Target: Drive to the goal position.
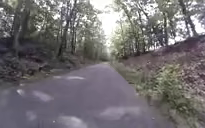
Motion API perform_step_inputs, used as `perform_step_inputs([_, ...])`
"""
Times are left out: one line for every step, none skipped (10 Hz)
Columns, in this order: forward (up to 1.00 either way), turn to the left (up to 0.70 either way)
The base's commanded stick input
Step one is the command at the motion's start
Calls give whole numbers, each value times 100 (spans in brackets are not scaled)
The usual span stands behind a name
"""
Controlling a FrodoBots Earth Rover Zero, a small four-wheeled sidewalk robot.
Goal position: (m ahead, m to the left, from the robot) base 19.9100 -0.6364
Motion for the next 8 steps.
perform_step_inputs([70, -10])
perform_step_inputs([70, -6])
perform_step_inputs([70, -1])
perform_step_inputs([70, -3])
perform_step_inputs([70, -7])
perform_step_inputs([70, -11])
perform_step_inputs([70, -14])
perform_step_inputs([70, -14])
